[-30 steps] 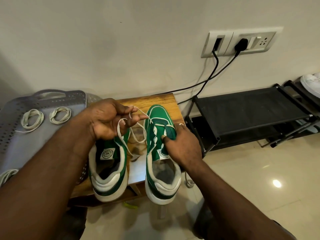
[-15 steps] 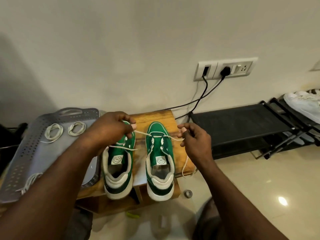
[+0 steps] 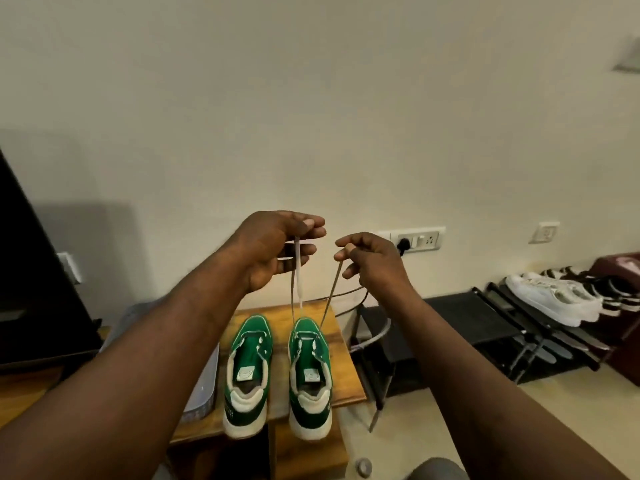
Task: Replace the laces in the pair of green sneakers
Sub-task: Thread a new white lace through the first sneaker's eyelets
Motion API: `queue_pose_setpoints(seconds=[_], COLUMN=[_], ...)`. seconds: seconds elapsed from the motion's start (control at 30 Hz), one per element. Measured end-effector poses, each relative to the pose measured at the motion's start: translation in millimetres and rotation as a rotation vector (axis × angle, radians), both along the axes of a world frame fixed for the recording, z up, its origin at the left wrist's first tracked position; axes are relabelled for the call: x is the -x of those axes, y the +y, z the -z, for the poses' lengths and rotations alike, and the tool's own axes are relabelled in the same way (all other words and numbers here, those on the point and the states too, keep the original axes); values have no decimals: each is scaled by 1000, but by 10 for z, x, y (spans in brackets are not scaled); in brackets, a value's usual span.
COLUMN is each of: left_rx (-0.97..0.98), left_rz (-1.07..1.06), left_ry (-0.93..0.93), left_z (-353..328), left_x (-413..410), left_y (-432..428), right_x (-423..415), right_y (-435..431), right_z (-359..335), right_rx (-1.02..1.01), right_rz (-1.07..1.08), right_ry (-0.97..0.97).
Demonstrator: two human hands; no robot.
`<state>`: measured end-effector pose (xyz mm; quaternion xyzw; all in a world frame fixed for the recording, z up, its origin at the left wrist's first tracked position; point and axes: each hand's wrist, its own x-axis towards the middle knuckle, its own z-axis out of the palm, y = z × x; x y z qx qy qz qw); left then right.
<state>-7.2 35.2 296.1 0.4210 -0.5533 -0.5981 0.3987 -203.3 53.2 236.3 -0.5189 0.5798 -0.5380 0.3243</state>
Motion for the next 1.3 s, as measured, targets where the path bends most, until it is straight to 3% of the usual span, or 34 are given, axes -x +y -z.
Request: queue_pose_setpoints(seconds=[0.17, 0.3, 0.43, 0.63, 0.9, 1.3], left_rx=[174, 268, 241, 221, 450, 307], left_rz=[20, 19, -19, -41, -117, -81], left_ry=[-39, 76, 187, 235, -149, -667], left_z=[-442, -729, -857, -808, -184, 1856], left_x=[26, -40, -120, -222, -105, -100], left_y=[219, 374, 464, 523, 510, -347], right_x=[-154, -218, -270, -294, -258, -27], right_y=[83, 138, 255, 408, 409, -105], right_z=[-602, -943, -1210, -1348, -688, 1230], right_rx=[69, 136, 175, 179, 91, -211], right_rz=[-13, -102, -130, -126, -30, 56], right_ry=[-50, -131, -201, -139, 12, 161])
